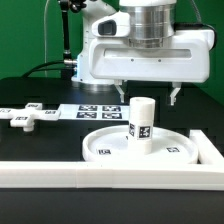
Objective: Assemble round table
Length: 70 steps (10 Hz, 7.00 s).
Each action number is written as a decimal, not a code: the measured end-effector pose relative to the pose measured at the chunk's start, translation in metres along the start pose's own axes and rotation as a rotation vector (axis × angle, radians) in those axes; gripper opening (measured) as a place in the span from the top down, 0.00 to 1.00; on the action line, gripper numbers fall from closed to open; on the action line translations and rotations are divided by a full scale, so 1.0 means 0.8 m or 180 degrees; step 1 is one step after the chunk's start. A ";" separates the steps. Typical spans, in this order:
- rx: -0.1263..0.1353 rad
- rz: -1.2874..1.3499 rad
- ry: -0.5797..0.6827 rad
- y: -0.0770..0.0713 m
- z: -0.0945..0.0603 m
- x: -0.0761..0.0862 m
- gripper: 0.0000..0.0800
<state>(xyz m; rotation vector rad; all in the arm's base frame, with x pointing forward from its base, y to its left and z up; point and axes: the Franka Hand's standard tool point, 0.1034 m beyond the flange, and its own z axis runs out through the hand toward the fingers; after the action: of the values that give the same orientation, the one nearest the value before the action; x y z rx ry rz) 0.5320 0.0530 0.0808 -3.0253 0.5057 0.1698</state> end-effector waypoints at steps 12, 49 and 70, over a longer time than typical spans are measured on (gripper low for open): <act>-0.0005 -0.1512 0.0048 0.153 -0.008 0.052 0.19; -0.0240 -0.3251 0.0138 0.303 0.035 -0.009 0.19; -0.0255 -0.3245 0.0143 0.306 0.038 -0.008 0.99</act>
Offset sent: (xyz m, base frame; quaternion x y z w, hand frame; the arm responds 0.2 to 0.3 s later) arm -0.0082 -0.0729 0.0098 -0.0006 0.0235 -0.2108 0.9772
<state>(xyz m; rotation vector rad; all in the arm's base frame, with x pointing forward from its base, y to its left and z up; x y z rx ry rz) 0.4429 -0.1736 0.0394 -2.9262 -1.0513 0.0508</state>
